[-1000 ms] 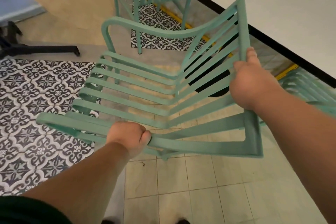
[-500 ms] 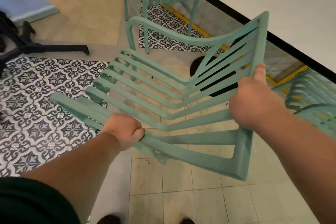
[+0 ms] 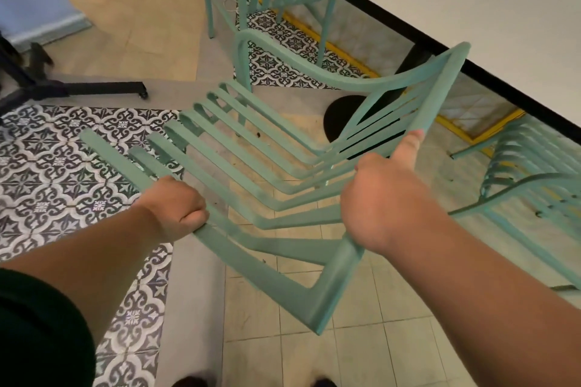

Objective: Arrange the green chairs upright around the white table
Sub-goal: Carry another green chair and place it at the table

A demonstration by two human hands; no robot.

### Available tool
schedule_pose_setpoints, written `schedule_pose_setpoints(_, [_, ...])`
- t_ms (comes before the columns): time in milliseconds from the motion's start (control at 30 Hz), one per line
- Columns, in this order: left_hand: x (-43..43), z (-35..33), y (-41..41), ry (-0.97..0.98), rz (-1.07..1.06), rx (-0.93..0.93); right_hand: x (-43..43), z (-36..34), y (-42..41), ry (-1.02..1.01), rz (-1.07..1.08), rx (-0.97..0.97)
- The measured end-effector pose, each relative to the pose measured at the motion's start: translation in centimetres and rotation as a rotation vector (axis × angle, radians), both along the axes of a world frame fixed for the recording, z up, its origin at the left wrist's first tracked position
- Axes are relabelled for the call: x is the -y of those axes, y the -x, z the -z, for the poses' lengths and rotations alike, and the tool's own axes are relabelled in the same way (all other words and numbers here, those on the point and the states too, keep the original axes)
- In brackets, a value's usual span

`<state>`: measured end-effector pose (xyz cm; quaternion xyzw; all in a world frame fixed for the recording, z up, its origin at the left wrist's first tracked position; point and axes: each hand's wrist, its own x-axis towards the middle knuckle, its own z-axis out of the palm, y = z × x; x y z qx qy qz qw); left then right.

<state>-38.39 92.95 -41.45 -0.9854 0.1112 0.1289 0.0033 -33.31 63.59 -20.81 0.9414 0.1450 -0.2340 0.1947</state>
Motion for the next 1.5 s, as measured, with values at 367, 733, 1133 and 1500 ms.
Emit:
schedule_pose_setpoints(367, [5.5,-3.0,0.2,0.031,-0.647,-0.289,-0.1,-0.5,0.2,-0.115,-0.014,-0.037])
schedule_pose_setpoints(733, [10.1,-3.5,-0.9,0.479,-1.583,-0.213,0.1,-0.6,1.1,-0.424,0.243,0.027])
schedule_pose_setpoints(1133, [9.9,-3.2,-1.6,0.471,-1.576,-0.172,4.4,-2.5,-7.6,-0.282,-0.135,0.237])
schedule_pose_setpoints(1500, [9.5,-3.3,-2.2,0.498,-1.624,-0.122,7.1,1.1,-16.6,-0.551,-0.316,0.299])
